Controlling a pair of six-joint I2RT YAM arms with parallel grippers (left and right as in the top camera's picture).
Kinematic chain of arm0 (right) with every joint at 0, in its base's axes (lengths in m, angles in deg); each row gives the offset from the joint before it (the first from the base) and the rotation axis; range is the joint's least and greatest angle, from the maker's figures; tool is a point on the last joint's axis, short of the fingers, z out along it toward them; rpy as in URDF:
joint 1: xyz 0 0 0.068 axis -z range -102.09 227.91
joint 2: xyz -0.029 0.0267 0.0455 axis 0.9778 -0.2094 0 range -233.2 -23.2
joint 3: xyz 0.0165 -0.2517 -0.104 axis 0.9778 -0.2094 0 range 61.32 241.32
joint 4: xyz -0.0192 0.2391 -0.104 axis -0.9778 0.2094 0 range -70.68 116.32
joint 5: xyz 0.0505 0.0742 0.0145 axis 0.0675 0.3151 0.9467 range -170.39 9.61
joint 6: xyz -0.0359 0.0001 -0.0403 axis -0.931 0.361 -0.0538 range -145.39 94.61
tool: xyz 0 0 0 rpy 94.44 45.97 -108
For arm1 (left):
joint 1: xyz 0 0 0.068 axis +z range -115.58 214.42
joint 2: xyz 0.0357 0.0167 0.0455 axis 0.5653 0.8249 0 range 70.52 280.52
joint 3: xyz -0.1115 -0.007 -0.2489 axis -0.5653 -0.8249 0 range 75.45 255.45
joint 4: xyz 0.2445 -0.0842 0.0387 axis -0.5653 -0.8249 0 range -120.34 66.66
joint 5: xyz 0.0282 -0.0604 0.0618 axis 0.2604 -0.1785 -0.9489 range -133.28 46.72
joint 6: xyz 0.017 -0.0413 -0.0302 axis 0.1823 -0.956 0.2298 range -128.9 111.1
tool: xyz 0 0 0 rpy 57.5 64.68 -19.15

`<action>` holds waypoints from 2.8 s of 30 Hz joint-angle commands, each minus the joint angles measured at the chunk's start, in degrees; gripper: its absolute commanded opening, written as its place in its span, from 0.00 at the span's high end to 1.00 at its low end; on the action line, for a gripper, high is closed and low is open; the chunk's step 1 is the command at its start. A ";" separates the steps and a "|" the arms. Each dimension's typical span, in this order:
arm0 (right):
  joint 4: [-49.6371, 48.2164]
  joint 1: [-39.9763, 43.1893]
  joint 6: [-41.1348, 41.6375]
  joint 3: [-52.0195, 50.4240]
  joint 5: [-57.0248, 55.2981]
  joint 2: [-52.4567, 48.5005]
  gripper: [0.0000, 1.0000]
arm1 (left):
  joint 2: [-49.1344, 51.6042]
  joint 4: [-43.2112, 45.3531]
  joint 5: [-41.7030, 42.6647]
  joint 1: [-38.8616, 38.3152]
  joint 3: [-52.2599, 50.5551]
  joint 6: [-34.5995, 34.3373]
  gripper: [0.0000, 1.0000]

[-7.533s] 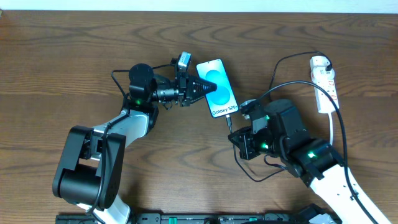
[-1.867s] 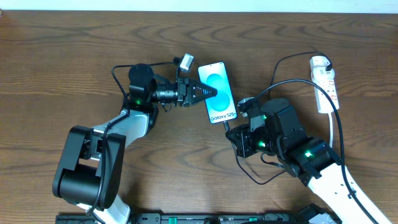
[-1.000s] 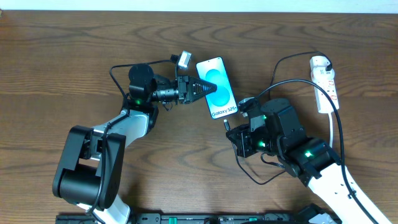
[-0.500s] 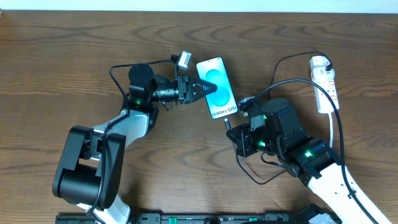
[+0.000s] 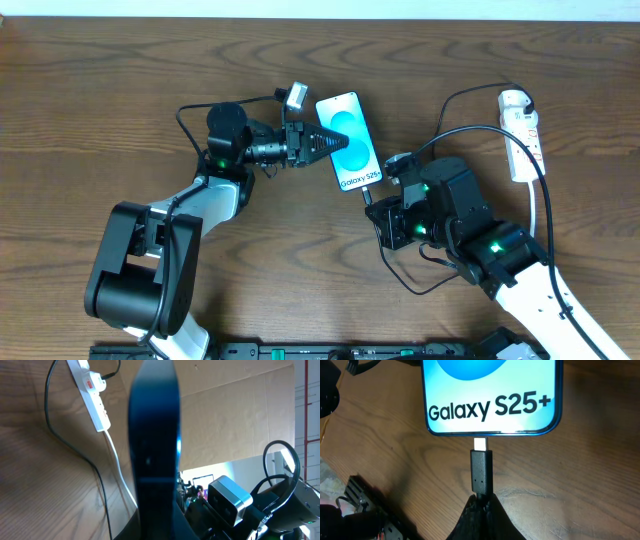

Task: Plug charger to phone and switch on socket
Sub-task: 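Push the plug up into the phone's port with the right gripper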

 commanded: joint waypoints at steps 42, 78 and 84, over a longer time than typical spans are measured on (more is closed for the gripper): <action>-0.98 -0.44 1.20 0.28 0.81 -1.42 0.99 | -0.42 0.70 0.74 -0.11 1.09 0.20 0.92; -4.09 -0.44 -0.55 0.28 -1.16 -1.44 0.99 | -0.42 0.70 2.49 -0.11 0.24 1.70 0.93; -5.01 -0.44 -0.55 0.31 -1.18 -1.53 0.99 | -0.42 0.72 2.49 -0.11 0.24 1.97 0.92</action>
